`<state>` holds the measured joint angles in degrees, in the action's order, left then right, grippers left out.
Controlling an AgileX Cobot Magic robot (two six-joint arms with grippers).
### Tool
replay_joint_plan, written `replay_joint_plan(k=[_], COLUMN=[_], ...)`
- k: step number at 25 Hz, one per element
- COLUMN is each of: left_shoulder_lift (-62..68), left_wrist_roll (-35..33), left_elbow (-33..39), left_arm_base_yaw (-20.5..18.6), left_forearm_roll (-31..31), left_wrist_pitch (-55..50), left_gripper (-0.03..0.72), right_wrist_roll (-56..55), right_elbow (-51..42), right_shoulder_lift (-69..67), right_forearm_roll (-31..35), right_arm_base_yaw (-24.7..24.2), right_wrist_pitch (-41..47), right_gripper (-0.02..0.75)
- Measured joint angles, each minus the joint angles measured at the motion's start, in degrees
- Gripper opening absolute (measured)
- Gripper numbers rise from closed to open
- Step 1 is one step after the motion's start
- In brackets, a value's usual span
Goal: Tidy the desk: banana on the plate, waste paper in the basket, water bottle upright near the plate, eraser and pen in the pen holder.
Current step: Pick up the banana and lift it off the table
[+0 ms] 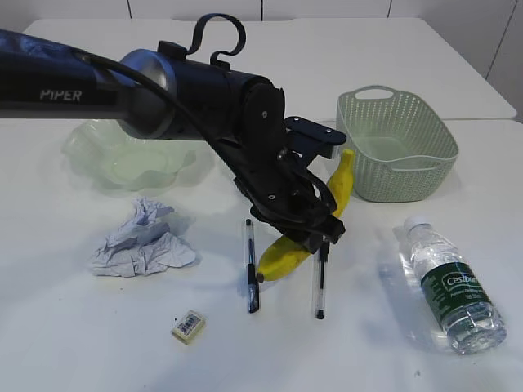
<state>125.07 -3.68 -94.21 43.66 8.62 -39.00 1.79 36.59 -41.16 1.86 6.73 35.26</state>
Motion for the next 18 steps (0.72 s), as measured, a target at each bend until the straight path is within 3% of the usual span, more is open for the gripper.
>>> replay_joint_plan(k=[9,18], left_shoulder_lift=[-0.47,-6.63], left_wrist_roll=[1.4,3.68], left_elbow=[-1.71,-1.71], left_arm_base_yaw=[-0.35,-4.55], left_forearm_roll=[-0.48,-3.19], left_wrist_pitch=[-3.0,-4.64], left_gripper=[0.311,0.311], right_wrist_roll=[0.0,0.0], right_elbow=[0.0,0.0], right_shoulder_lift=[0.0,0.0], right_forearm_roll=[-0.23,-0.26], right_arm_base_yaw=[0.0,0.0], right_wrist_pitch=[0.0,0.0], right_gripper=[0.496,0.496])
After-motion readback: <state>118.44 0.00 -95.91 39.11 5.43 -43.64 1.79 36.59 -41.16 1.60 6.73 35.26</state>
